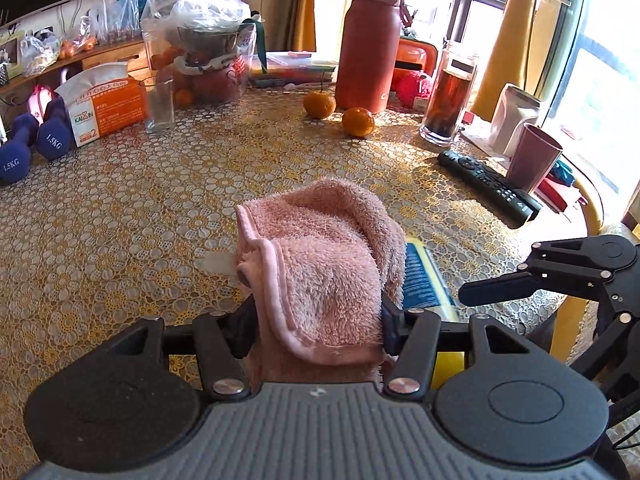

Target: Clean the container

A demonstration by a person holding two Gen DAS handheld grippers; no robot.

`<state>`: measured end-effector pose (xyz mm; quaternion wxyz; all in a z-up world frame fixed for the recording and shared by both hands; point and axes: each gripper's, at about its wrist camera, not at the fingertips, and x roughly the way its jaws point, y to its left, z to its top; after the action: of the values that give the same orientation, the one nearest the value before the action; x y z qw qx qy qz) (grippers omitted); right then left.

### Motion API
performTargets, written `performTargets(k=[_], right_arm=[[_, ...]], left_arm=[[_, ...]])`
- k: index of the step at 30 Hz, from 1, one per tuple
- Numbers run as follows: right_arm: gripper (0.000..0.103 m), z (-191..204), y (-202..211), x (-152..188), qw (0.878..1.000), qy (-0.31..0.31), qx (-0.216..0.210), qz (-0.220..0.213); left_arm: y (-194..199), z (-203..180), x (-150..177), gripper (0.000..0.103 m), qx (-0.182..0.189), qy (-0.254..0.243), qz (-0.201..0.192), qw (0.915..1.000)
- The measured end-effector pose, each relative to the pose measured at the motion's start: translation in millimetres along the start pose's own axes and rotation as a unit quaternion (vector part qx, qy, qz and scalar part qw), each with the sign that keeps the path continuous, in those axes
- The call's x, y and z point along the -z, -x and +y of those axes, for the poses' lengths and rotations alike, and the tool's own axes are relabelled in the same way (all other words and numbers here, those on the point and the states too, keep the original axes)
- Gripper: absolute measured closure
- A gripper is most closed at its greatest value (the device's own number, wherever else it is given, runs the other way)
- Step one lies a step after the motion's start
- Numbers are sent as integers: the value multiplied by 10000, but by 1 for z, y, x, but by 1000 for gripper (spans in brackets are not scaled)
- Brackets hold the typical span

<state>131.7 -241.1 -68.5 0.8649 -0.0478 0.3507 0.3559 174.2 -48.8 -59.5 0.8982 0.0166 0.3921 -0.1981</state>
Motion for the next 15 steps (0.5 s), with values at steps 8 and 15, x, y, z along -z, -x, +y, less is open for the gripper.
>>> performTargets(k=[8,15], right_arm=[[29,2,0,4,9989,-457,137,1],[31,-13,5,10,9944,-1033,222,-7]], left_arm=[[-8,-6,13,46,-152,-141,105,9997],[14,-5,19,47,-18,-107,3,9999]])
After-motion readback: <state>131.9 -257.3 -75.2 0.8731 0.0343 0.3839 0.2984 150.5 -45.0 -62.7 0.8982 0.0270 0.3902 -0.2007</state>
